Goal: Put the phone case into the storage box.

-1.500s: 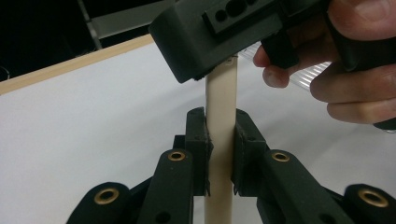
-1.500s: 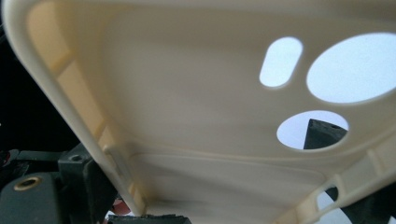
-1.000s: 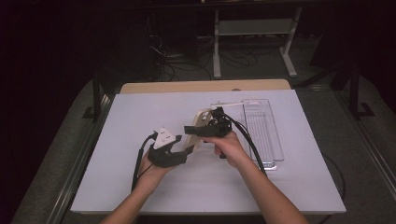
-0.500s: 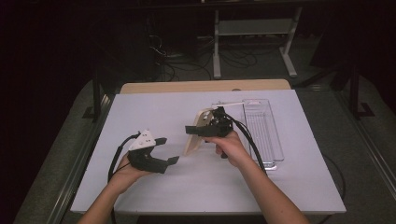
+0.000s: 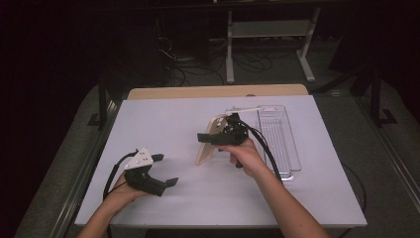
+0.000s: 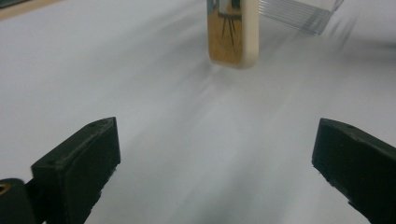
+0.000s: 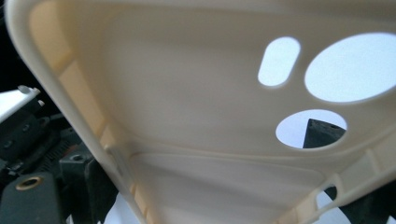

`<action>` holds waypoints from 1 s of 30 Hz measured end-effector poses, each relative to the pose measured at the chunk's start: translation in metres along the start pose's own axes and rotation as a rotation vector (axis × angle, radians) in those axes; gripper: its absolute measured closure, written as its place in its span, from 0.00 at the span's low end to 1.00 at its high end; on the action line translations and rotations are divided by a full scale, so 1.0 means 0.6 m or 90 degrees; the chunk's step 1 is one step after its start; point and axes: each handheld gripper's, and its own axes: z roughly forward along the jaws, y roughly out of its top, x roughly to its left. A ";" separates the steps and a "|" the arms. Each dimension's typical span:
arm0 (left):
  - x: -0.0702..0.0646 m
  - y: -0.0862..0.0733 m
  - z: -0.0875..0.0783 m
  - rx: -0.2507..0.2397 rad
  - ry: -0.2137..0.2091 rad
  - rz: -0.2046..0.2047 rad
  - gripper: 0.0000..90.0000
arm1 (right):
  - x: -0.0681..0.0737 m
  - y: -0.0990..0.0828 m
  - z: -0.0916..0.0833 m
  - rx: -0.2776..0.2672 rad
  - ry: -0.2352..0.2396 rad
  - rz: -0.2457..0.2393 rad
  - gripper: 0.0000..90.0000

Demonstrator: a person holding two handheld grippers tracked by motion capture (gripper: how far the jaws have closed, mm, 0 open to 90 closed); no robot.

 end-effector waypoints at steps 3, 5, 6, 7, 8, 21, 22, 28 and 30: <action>-0.002 -0.008 0.003 0.015 -0.003 -0.007 0.00 | 0.002 0.002 -0.003 0.001 -0.006 -0.004 0.10; -0.002 -0.010 0.006 0.019 0.000 -0.011 0.00 | 0.002 0.003 -0.005 0.000 -0.004 -0.007 0.10; -0.001 -0.011 0.006 0.017 0.000 -0.014 0.00 | 0.002 0.004 -0.007 0.001 -0.005 -0.009 0.10; -0.001 -0.011 0.007 0.015 0.001 -0.015 0.00 | 0.003 0.004 -0.008 0.001 -0.006 -0.008 0.10; 0.000 -0.011 0.006 0.020 0.005 -0.011 0.00 | 0.003 0.005 -0.010 -0.001 -0.007 -0.007 0.10; 0.005 -0.014 0.004 0.018 0.015 0.006 0.00 | 0.003 0.021 -0.044 -0.017 -0.033 -0.019 0.11; 0.005 -0.014 0.004 0.019 0.015 0.006 0.00 | 0.003 0.023 -0.048 -0.020 -0.033 -0.018 0.11; 0.003 -0.013 0.005 0.024 0.014 0.004 0.00 | 0.000 0.032 -0.070 -0.027 -0.049 -0.019 0.11; 0.003 -0.012 0.005 0.024 0.014 0.003 0.00 | 0.001 0.036 -0.078 -0.031 -0.050 -0.015 0.11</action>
